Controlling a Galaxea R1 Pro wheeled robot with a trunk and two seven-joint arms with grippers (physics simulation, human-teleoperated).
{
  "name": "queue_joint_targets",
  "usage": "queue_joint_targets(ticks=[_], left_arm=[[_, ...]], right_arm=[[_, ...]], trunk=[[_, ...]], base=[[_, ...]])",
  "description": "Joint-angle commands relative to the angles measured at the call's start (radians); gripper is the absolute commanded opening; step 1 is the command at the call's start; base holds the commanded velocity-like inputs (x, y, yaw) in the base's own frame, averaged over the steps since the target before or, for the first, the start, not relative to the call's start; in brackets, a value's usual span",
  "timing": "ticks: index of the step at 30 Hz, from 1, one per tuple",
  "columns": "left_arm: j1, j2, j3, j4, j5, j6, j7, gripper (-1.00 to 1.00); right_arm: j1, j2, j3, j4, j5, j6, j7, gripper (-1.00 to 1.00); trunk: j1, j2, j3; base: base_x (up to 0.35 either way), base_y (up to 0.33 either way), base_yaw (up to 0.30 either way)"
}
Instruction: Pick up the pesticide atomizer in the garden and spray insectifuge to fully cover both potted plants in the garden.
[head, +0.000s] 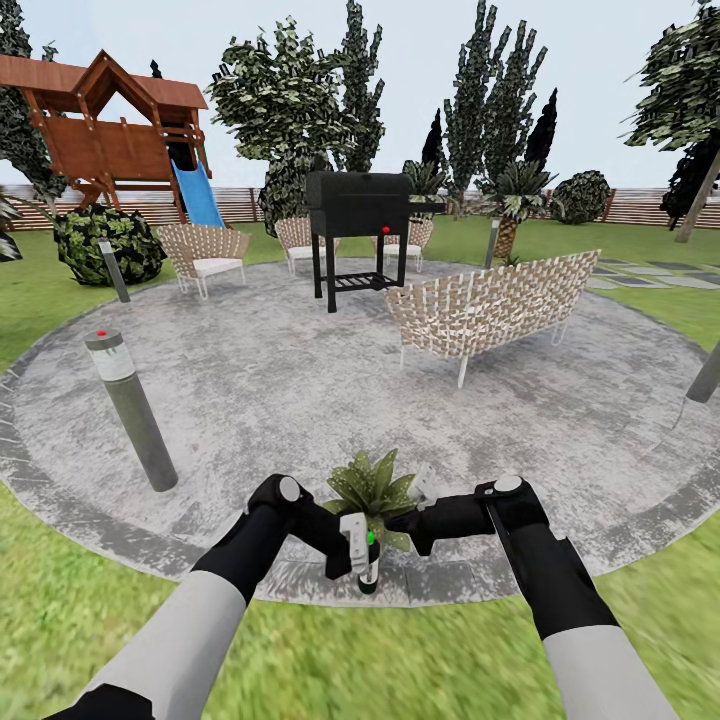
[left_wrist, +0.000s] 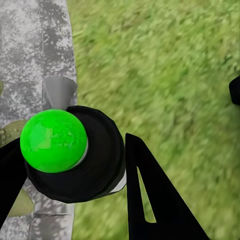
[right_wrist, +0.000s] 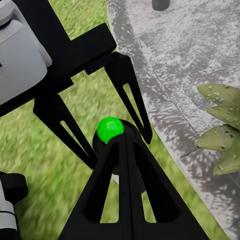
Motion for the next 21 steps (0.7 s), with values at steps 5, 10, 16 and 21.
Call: queue_joint_targets(ticks=[5, 10, 16, 21], left_arm=[[0.0, 0.0, -0.001, -0.002, -0.003, 0.008, -0.003, -1.0], [0.0, 0.0, -0.001, -0.002, -0.002, 0.008, -0.003, -1.0], [0.0, 0.0, -0.001, -0.002, 0.0, 0.008, -0.003, -1.0], [0.0, 0.0, -0.002, -0.002, 0.0, 0.007, -0.003, -1.0]], right_arm=[[-0.001, 0.001, -0.001, -0.001, 0.006, 0.009, 0.006, -1.0], [0.0, 0.001, -0.001, -0.001, 0.006, 0.009, 0.006, -1.0], [-0.001, 0.001, -0.001, -0.001, 0.006, 0.009, 0.006, -1.0], [0.0, 0.0, -0.001, -0.001, 0.006, 0.009, 0.006, -1.0]], trunk=[[0.0, 0.0, -0.001], [0.0, 0.0, -0.001], [0.0, 0.0, -0.001], [0.0, 0.0, -0.001]], base=[[0.0, 0.0, 0.0], [0.0, 0.0, 0.0], [0.0, 0.0, 0.0], [0.0, 0.0, 0.0]])
